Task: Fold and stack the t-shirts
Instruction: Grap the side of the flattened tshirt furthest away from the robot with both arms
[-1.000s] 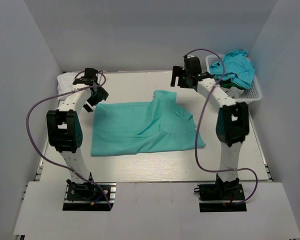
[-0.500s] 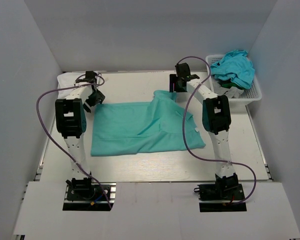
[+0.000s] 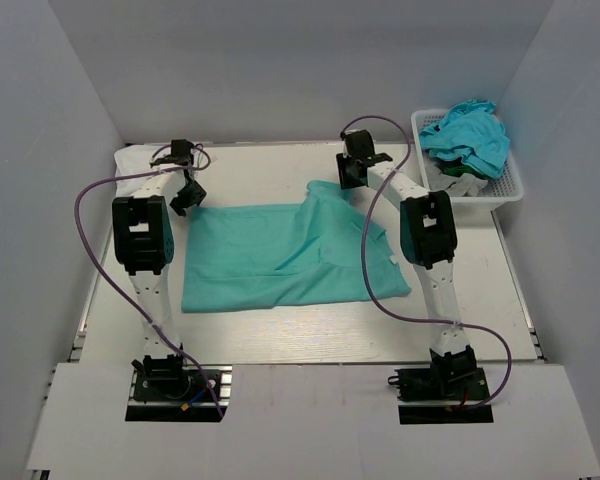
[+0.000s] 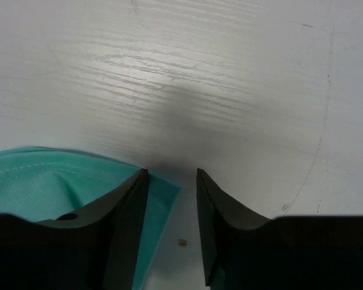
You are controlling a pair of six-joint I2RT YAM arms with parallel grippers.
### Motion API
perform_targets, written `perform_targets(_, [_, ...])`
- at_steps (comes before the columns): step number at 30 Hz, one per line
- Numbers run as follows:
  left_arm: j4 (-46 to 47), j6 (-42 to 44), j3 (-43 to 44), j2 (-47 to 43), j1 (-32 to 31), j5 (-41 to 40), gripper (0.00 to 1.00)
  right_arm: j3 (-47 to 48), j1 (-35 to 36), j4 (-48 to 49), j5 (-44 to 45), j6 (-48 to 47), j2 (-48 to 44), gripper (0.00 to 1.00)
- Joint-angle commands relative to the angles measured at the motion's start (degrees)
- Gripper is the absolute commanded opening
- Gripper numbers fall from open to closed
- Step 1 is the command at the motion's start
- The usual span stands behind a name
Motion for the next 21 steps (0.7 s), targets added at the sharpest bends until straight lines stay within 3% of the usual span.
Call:
perform_targets(1, [1.79, 0.74, -2.13, 1.20, 0.30, 3.98, 0.57, -0.46, 0.34, -1.18, -1.61, -1.64, 2.23, 0.38])
perform_targets(2, [1.79, 0.74, -2.13, 1.20, 0.30, 4.68, 0.52, -0.29, 0.25, -0.57, -1.52, -1.47, 2.49, 0.15])
perform_targets(3, [2.31, 1.35, -2.13, 1.20, 0.30, 4.68, 0.47, -0.20, 0.08, -0.13, -1.26, -1.29, 2.67, 0.01])
perform_targets(6, [2.32, 1.88, -1.08, 1.81, 0.30, 5.91, 0.27, 0.24, -0.19, 3.82, 2.25, -1.02, 2.58, 0.00])
perform_targets(7, [2.32, 1.88, -0.21, 2.51, 0.30, 5.91, 0.15, 0.33, -0.10, 5.13, 3.74, -1.98, 2.41, 0.00])
perform_targets(10, [1.70, 2.50, 1.38, 3.13, 0.30, 5.91, 0.00, 0.42, -0.19, 13.99, 6.81, -4.96, 1.00, 0.00])
perform_targets(16, [3.89, 3.11, -0.02, 2.52, 0.30, 5.91, 0.00, -4.92, -0.10, 31.55, 7.18, -12.44, -5.32, 0.00])
perform_targets(21, [3.90, 1.63, -0.64, 1.38, 0.30, 0.66, 0.00, -2.05, -0.19, 31.96, 9.11, -17.98, -4.45, 0.00])
